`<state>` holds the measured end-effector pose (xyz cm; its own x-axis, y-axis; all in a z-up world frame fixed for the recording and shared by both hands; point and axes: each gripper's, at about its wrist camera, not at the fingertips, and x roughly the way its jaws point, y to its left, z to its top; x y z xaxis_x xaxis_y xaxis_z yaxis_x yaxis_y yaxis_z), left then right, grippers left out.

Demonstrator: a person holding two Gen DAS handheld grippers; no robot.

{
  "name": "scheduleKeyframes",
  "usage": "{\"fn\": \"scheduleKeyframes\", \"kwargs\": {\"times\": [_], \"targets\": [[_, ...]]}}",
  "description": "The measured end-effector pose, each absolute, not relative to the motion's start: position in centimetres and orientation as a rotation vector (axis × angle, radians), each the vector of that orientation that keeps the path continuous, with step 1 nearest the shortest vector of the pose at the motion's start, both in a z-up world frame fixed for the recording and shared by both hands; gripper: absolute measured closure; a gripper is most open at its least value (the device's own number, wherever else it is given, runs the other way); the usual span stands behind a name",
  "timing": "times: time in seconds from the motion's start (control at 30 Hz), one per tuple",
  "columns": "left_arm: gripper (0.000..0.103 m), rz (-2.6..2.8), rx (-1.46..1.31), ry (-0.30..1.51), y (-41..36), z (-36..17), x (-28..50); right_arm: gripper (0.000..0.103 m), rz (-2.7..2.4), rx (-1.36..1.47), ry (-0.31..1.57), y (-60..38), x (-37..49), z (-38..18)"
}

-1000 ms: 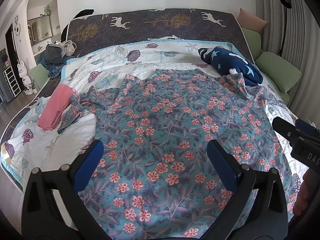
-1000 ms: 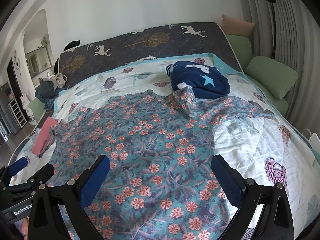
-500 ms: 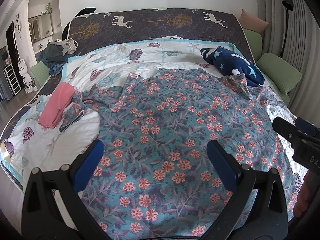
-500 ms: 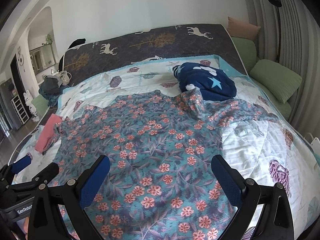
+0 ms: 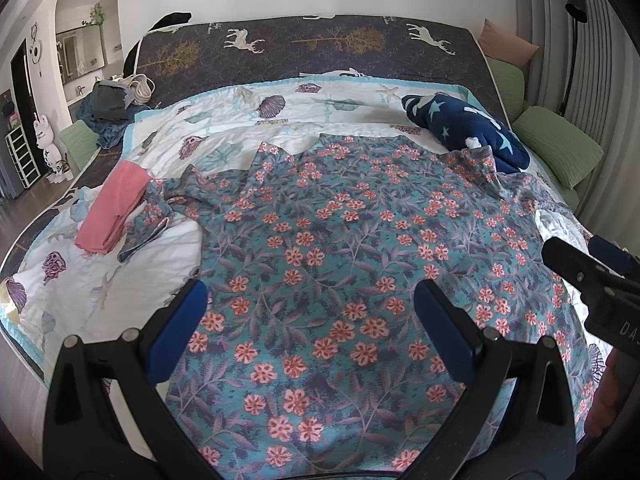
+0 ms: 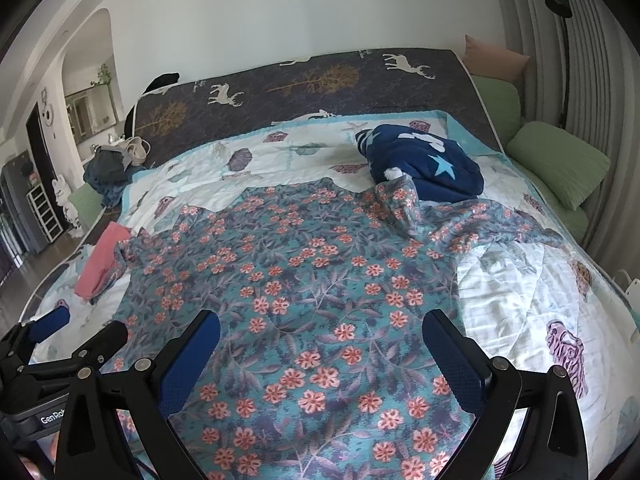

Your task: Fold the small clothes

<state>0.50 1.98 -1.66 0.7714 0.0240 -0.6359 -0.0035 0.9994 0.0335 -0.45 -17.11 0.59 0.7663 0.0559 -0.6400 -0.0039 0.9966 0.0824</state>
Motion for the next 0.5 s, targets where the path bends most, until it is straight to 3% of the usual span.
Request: {"fn": "scheduleKeyframes", "kwargs": {"times": [0.5], "targets": [[0.0,0.008,0.015,0.707,2.5,-2.5,0.5,0.0,0.046,0.0,0.691,-15.4,-0.7,0.3]]}}
